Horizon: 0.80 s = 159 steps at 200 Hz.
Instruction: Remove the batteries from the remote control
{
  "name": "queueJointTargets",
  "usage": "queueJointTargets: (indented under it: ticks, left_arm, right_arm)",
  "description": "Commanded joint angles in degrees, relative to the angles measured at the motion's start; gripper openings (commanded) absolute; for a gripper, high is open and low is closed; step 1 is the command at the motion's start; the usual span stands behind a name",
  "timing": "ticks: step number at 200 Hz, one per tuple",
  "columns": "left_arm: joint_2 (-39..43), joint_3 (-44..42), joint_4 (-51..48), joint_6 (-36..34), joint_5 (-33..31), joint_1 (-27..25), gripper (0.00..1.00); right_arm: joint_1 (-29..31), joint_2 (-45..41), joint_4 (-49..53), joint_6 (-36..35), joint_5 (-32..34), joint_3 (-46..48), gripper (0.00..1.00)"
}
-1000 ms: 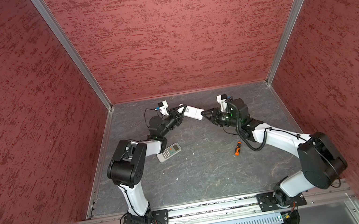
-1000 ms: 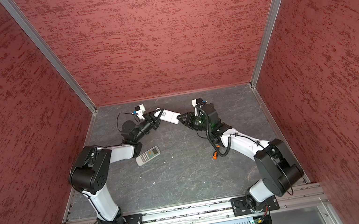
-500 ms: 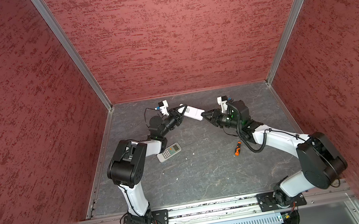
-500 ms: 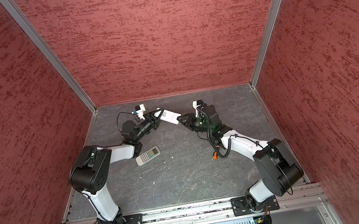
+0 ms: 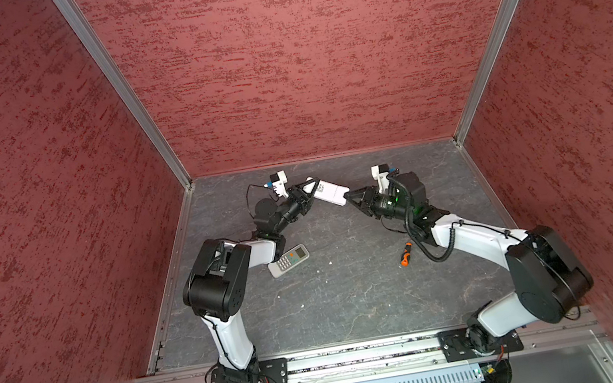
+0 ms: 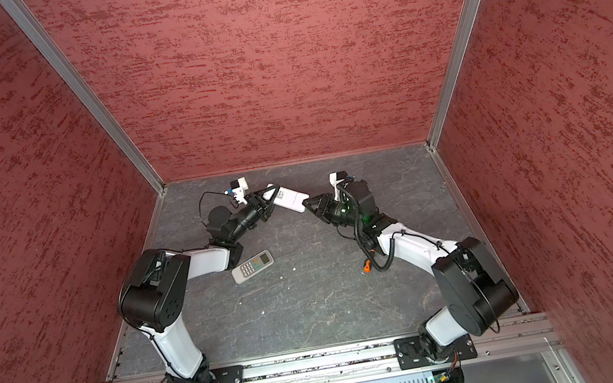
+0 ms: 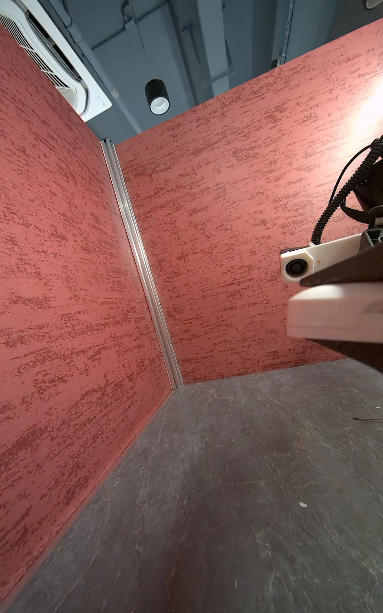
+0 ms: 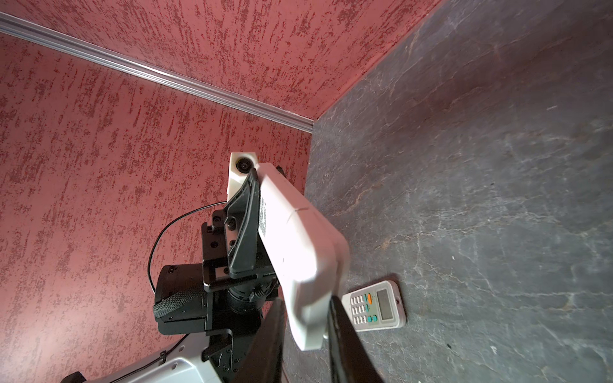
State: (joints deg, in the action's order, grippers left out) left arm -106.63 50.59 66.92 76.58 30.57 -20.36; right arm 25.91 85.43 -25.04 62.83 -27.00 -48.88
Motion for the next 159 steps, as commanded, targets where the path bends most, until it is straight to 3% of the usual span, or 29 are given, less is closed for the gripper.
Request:
queueJointTargets:
  ticks: [1,159]
  left_arm:
    - [-1.0,0.9,0.4,-1.5,0.4,-0.3,0.00]
    - [-0.6,1.3,-0.2,-3.8,1.3,-0.7,0.00]
  right_arm:
    - [-0.1,-1.4,-4.2,1.7,-1.5,0.3,0.24]
    - [-0.1,-1.8,-0.4,1.4,-0.7,-0.1,0.19]
